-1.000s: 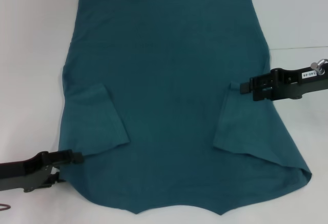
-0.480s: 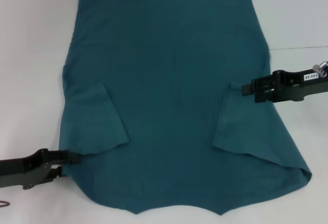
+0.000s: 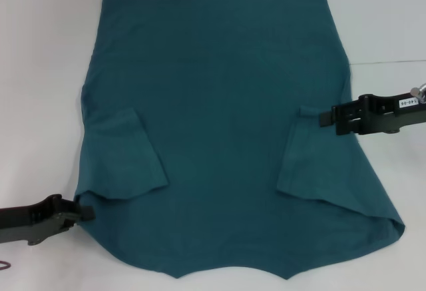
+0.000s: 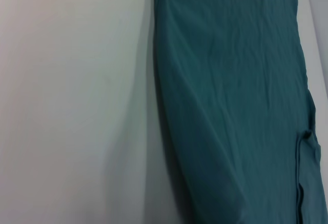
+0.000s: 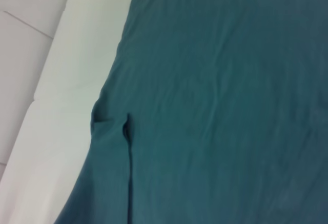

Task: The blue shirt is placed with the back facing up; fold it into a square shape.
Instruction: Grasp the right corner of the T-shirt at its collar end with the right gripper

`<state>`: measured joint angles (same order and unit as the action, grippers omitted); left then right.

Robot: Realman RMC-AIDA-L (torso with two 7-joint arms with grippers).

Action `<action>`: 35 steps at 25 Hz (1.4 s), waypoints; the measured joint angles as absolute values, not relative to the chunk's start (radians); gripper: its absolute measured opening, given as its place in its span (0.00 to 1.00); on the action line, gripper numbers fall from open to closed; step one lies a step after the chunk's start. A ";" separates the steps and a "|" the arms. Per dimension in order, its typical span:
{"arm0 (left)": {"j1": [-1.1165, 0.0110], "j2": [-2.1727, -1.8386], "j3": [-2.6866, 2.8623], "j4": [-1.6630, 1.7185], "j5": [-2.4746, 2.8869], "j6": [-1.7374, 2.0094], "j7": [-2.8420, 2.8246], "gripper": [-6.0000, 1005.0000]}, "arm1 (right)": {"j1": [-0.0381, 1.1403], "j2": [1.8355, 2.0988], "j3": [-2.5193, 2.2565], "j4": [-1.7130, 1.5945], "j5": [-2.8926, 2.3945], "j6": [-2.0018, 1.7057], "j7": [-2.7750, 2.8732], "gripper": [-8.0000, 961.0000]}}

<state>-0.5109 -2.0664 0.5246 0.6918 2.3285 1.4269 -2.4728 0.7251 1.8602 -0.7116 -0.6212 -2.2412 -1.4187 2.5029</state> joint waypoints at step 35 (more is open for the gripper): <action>-0.532 -2.065 0.525 0.689 2.322 1.417 -2.458 0.04 | 0.611 1.778 -0.693 -0.649 -2.468 -1.613 2.464 0.60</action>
